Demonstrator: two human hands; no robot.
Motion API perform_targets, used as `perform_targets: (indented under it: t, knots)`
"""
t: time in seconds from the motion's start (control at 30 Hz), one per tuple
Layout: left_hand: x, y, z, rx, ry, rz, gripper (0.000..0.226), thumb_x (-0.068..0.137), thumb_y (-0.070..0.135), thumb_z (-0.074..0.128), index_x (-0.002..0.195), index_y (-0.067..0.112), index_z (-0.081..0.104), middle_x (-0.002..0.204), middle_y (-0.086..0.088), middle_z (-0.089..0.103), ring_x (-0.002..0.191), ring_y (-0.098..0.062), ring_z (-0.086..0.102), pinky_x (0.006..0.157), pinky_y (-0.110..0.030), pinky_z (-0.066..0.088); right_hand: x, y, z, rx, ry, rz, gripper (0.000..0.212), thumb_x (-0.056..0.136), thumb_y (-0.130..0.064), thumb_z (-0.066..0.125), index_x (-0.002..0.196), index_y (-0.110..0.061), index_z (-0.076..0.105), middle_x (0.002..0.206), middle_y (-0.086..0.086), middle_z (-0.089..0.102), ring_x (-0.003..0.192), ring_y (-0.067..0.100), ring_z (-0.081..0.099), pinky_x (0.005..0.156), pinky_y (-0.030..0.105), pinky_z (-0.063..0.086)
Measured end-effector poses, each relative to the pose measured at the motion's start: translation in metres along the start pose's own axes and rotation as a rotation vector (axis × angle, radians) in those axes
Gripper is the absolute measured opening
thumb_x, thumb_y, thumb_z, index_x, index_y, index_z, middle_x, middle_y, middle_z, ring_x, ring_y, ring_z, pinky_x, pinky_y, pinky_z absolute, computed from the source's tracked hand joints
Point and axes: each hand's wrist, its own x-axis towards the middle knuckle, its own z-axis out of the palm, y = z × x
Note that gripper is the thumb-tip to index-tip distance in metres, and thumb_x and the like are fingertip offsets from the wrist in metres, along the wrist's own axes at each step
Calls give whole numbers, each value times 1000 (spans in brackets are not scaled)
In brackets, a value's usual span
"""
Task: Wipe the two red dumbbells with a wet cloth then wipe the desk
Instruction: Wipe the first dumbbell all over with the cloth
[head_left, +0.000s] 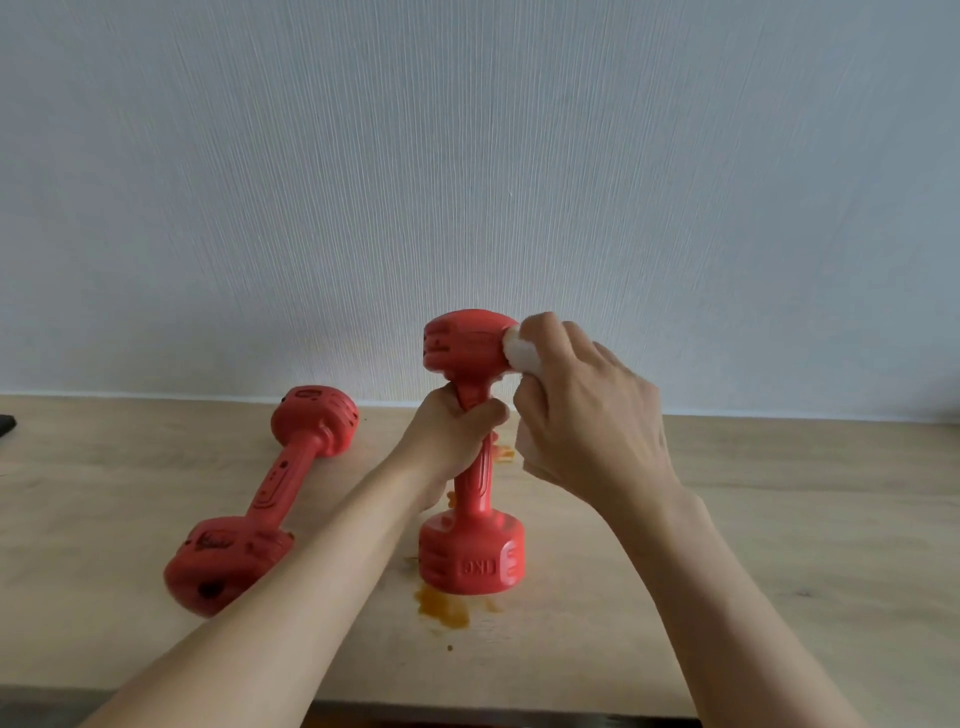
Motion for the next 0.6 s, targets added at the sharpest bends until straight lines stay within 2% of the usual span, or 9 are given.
perform_targets:
  t: [0.1, 0.2, 0.33, 0.6]
  knots:
    - [-1, 0, 0, 46, 9, 35, 8, 83, 4, 56, 76, 6, 52, 60, -7, 48, 55, -20, 50, 54, -28, 46, -1, 0, -4, 10, 39, -11, 34, 80, -25, 32, 106, -21, 53, 86, 0, 55, 69, 24, 53, 46, 27, 36]
    - [-3, 2, 2, 70, 2, 54, 13, 81, 1, 55, 72, 9, 50, 58, -7, 48, 51, -19, 53, 51, -27, 47, 1, 12, -2, 123, -4, 117, 23, 87, -22, 42, 107, -26, 53, 94, 0, 56, 78, 24, 54, 56, 32, 38]
    - [-7, 3, 7, 126, -34, 133, 12, 83, -2, 55, 73, 3, 50, 61, -10, 46, 50, -19, 52, 45, -23, 45, 5, 28, 5, 169, -66, 254, 14, 92, -26, 46, 104, -24, 52, 94, 1, 56, 81, 26, 55, 60, 30, 31]
    - [-9, 7, 2, 202, 13, 138, 15, 78, 0, 55, 65, 7, 49, 55, -7, 49, 45, -13, 53, 52, -29, 50, 0, 7, -14, 110, 55, 93, 17, 85, -22, 46, 100, -20, 55, 87, -1, 55, 67, 21, 46, 54, 31, 37]
